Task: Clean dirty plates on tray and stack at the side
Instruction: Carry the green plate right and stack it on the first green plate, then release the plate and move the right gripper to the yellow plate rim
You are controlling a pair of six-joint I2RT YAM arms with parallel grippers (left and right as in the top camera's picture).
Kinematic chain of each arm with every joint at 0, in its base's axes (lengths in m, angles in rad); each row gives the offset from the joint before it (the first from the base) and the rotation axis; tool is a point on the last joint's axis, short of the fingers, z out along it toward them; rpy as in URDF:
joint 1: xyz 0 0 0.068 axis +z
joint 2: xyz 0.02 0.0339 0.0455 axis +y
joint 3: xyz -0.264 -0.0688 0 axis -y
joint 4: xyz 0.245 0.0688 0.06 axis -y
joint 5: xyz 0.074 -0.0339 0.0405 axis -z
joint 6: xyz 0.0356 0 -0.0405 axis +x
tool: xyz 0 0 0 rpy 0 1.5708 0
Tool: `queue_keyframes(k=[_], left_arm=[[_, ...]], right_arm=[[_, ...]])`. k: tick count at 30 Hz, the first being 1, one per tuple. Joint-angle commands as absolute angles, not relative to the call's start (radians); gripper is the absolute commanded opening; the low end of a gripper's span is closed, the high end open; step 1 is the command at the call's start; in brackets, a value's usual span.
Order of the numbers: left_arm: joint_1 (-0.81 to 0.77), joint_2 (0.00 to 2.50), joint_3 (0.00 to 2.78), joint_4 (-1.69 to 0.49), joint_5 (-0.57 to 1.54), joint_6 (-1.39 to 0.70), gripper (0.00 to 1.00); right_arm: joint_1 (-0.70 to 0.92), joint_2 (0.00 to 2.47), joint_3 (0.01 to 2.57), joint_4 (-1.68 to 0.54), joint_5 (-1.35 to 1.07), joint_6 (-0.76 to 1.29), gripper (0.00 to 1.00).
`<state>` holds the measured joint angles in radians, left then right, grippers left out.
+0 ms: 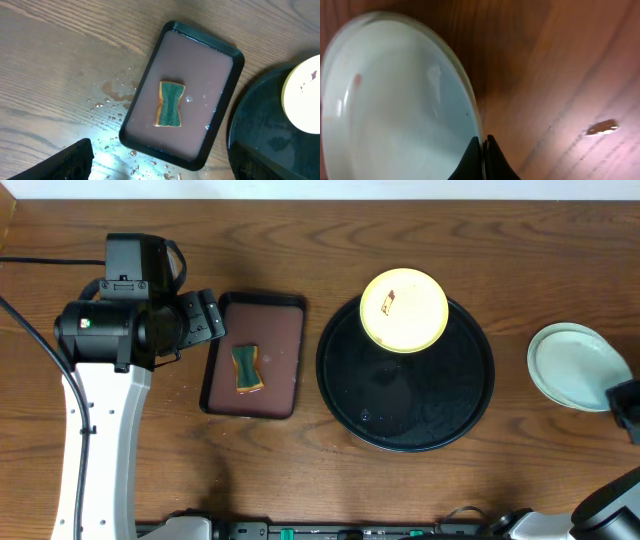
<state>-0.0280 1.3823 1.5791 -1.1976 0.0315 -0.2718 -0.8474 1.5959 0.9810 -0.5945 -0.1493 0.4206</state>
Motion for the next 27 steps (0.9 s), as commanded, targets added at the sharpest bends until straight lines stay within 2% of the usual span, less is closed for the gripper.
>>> queue_keyframes(k=[1, 2, 3, 4, 5, 6, 8, 12, 17, 21, 24, 27], left_arm=[[-0.025, 1.380, 1.595, -1.200, 0.035, -0.266, 0.87], [-0.025, 1.380, 1.595, -1.200, 0.034, -0.266, 0.87], [-0.025, 1.380, 1.595, -1.200, 0.035, -0.266, 0.87], [-0.025, 1.380, 1.595, -1.200, 0.035, -0.266, 0.88], [-0.025, 1.380, 1.595, -1.200, 0.035, -0.266, 0.87], [-0.025, 1.380, 1.595, -1.200, 0.034, -0.266, 0.88], [-0.025, 1.380, 1.595, -1.200, 0.034, -0.266, 0.87], [-0.025, 1.380, 1.595, -1.200, 0.035, -0.266, 0.87], [-0.025, 1.380, 1.595, -1.200, 0.034, -0.266, 0.88], [-0.025, 1.380, 1.595, -1.200, 0.034, -0.266, 0.87], [-0.025, 1.380, 1.595, -1.200, 0.034, -0.266, 0.88], [-0.025, 1.380, 1.595, -1.200, 0.035, -0.266, 0.88]], right_arm=[[-0.838, 1.576, 0.938, -0.544, -0.226, 0.376, 0.01], [-0.834, 1.576, 0.936, -0.538, -0.226, 0.376, 0.01], [-0.831, 1.576, 0.936, -0.531, -0.233, 0.365, 0.10], [-0.830, 1.572, 0.937, -0.517, -0.267, 0.339, 0.30], [-0.829, 1.565, 0.937, -0.505, -0.313, 0.312, 0.46], [-0.825, 1.552, 0.937, -0.486, -0.392, 0.280, 0.54], [-0.812, 1.520, 0.937, -0.455, -0.522, 0.245, 0.62], [-0.735, 1.423, 0.937, -0.442, -0.648, 0.203, 0.64], [-0.499, 1.295, 0.937, -0.442, -0.649, 0.160, 0.63], [-0.233, 1.271, 0.937, -0.457, -0.481, 0.150, 0.68], [-0.041, 1.323, 0.937, -0.446, -0.308, 0.150, 0.66], [0.102, 1.423, 0.944, -0.386, -0.196, 0.151, 0.59]])
